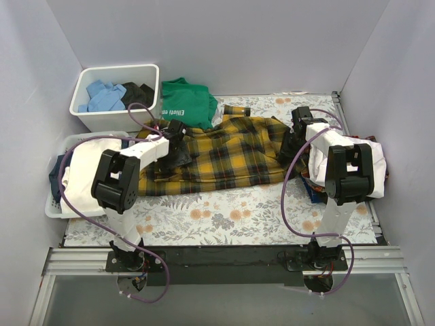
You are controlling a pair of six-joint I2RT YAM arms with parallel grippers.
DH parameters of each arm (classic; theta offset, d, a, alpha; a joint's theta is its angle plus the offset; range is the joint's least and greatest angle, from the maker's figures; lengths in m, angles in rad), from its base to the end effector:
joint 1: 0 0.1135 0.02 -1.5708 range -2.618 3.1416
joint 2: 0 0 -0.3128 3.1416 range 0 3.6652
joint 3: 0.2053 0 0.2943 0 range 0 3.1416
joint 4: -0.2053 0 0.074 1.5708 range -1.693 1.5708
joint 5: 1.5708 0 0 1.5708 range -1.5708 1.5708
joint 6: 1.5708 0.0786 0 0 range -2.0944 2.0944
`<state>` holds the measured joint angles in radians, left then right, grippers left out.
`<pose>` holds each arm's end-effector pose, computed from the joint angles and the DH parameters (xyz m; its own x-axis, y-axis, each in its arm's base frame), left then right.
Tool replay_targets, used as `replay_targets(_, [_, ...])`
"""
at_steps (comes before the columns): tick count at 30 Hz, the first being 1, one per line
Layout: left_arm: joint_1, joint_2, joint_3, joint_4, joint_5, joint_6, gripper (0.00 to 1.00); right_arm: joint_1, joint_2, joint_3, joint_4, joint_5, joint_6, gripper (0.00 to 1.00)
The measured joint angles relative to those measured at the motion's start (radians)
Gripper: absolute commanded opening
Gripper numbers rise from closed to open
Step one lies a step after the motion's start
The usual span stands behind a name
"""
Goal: Fold and stack the long sleeve shirts
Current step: Fold the shirt
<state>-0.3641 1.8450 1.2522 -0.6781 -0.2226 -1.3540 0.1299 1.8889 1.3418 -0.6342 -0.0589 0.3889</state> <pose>0.4002 -0.1340 0.1595 -0.4717 -0.8395 -0.2695 -0.8102 0.5333 -0.2431 0.4486 0.0633 0.1709 -0.9062 0.2634 -0.3307 0.2077 0.9587 0.1944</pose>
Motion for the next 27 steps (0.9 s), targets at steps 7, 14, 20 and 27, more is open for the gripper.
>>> replay_targets(7, [0.043,0.024,0.031,-0.055,-0.070,-0.023,0.70,0.000,0.000,0.005,0.000,0.000,0.000,0.42])
replay_targets(14, [0.048,-0.028,0.040,-0.143,-0.135,-0.006,0.70,0.000,0.000,0.011,-0.008,0.011,0.000,0.41])
replay_targets(20, [0.049,-0.178,-0.032,-0.184,-0.166,0.014,0.72,0.003,-0.001,0.022,-0.026,0.054,-0.008,0.41])
replay_targets(27, [0.053,-0.225,0.018,-0.186,-0.185,0.035,0.77,0.095,-0.062,0.125,-0.060,0.173,-0.068,0.41])
